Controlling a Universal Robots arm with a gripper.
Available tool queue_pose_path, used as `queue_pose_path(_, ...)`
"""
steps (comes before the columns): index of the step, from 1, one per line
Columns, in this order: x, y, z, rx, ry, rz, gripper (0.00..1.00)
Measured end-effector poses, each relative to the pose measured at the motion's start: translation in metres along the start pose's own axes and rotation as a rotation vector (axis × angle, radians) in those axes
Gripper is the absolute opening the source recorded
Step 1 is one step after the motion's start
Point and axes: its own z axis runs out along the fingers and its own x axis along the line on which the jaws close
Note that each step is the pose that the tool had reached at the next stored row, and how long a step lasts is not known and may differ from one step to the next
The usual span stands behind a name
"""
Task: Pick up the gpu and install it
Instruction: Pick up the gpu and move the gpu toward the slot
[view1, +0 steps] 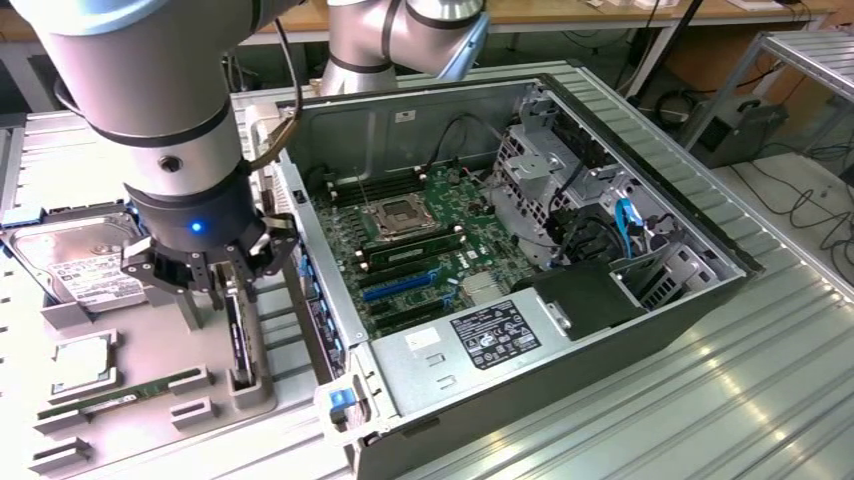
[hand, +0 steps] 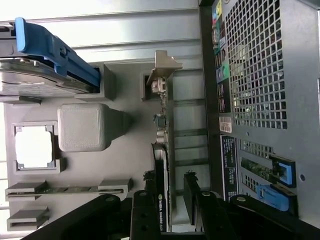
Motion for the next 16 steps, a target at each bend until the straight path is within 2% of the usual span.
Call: queue_pose_path(16, 0.005, 0.0077, 0.0274, -0.0001, -0.0001, 0.000, 0.36)
